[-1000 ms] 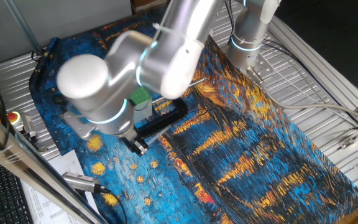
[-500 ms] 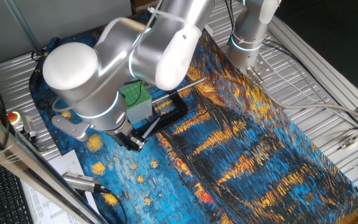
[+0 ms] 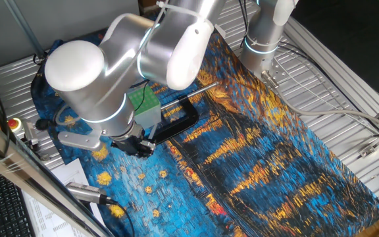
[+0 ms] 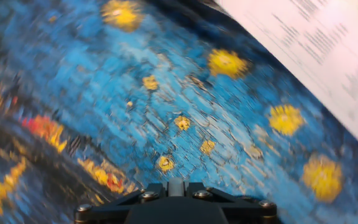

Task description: Insert a large pipette tip into the holder for large pipette tips

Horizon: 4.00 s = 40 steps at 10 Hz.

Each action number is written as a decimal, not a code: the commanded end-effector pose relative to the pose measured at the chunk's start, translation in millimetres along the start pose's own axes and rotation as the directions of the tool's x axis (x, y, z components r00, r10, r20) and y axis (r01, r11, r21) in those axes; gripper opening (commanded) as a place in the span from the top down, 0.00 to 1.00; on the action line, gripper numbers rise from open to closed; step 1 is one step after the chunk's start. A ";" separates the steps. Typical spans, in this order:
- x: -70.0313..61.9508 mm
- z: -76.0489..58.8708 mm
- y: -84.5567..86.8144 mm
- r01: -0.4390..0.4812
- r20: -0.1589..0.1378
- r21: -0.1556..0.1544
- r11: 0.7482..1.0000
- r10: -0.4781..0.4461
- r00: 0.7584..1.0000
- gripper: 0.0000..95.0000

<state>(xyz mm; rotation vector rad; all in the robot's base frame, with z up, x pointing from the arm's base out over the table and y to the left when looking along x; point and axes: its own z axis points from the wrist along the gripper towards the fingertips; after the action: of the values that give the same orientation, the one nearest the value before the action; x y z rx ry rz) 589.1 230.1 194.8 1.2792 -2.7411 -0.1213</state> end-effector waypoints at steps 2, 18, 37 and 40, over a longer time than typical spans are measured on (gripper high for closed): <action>-0.2 -1.1 0.2 0.202 0.011 0.019 0.979 -0.203 0.979 1.00; 6.0 2.0 2.4 0.393 0.022 0.057 0.918 -0.395 0.918 1.00; 75.5 -7.6 -27.8 0.724 0.241 0.109 0.682 -0.724 0.646 1.00; 82.9 -18.9 -21.0 0.731 0.263 0.094 0.675 -0.725 0.636 1.00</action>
<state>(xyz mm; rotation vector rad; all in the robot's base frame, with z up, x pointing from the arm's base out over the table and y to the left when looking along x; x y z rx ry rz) 555.6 152.0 217.5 2.4608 -2.1771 -0.4353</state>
